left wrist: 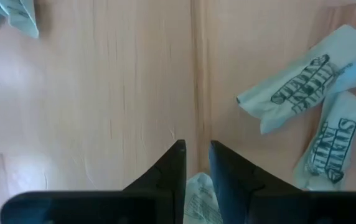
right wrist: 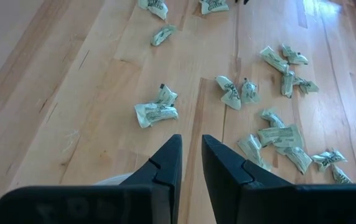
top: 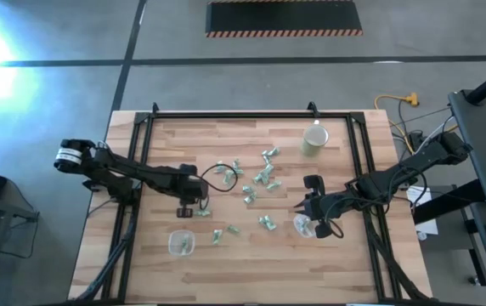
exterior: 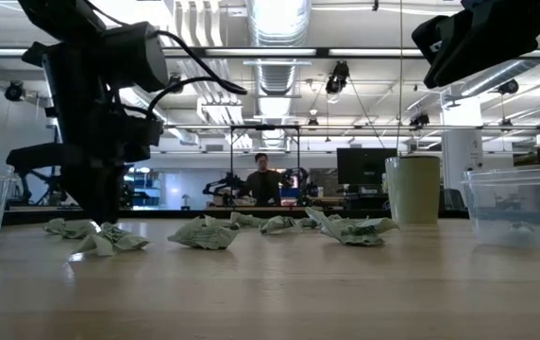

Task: Pick and place Stevia / Truvia into bins
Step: Put the stevia packet into the left transparent container

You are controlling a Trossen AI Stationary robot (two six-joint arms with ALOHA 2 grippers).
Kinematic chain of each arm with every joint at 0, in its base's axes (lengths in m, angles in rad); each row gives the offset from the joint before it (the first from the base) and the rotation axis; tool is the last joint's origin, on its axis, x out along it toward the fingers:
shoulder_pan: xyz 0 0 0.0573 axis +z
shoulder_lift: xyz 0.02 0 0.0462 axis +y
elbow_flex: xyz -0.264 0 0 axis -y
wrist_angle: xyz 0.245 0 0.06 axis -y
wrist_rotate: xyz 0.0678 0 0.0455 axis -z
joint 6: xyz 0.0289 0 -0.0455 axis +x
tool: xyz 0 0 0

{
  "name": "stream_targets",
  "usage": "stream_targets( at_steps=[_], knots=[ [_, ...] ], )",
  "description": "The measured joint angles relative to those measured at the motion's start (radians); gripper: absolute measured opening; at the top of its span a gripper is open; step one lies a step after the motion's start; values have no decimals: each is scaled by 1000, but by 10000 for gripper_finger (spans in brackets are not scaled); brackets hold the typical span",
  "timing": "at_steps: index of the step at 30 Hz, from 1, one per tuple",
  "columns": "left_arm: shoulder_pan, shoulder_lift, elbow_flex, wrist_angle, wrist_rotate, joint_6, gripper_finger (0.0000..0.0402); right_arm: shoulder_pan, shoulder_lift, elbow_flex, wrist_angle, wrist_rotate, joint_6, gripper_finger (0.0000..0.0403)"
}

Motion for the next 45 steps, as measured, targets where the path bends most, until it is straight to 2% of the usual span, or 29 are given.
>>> stream_targets(
  at_steps=[5, 10, 15, 19, 29, 40, 45],
  knots=[
    [0, -5, 20, -43, -1, -19, 54, 0, 0, 0, -1, 0, 0, 52],
    [0, -29, 81, -195, 3, -132, 54, 0, 0, 0, 0, 0, 0, 52],
    [0, -59, 98, -309, 108, -261, 54, 0, 0, 0, -1, 0, 0, 52],
    [0, -61, 69, -306, 171, -300, 54, 0, 0, 0, -1, 0, 0, 52],
    [0, -48, 36, -265, 172, -346, 58, 0, 0, -2, -1, 0, 0, 52],
    [1, -52, 3, -208, 156, -372, 130, 0, 0, -3, -1, 0, 0, 52],
    [2, -52, -38, -168, 162, -375, 148, 0, 0, -3, -1, 0, 0, 52]
  ],
)
